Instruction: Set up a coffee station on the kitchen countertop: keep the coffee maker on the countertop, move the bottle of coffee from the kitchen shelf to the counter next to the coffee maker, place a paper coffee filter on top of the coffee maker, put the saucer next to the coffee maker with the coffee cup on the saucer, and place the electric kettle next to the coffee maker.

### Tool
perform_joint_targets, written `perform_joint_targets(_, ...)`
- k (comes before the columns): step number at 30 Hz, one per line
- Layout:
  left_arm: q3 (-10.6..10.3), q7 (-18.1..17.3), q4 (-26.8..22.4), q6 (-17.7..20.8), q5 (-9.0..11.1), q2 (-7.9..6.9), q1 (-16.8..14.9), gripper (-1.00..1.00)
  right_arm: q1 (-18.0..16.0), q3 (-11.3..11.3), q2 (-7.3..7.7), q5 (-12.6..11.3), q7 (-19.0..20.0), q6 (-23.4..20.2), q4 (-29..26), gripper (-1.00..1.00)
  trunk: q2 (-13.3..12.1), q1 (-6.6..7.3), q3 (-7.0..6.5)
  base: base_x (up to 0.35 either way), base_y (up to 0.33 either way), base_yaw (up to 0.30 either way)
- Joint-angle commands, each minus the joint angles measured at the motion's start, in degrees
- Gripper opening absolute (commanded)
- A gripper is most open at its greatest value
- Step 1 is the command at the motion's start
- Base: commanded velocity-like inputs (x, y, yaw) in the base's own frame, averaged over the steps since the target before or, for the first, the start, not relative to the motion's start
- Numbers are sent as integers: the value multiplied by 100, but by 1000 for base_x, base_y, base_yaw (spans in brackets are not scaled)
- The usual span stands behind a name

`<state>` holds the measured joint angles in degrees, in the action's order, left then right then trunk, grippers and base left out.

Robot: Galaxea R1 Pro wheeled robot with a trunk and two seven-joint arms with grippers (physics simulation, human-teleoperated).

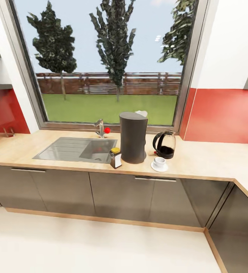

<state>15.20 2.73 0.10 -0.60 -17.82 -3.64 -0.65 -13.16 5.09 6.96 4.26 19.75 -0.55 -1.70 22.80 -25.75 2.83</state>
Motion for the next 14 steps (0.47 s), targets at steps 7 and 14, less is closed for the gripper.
perform_joint_targets(7,61,33,-1,270,-64,20,-5,100,-2,36,-313,30,12,-6,-15,100,12,-3,13,0,0,0)
perform_joint_targets(14,84,29,-1,279,-64,21,-5,100,-3,35,-335,31,12,-6,-15,100,12,-3,13,0,0,0)
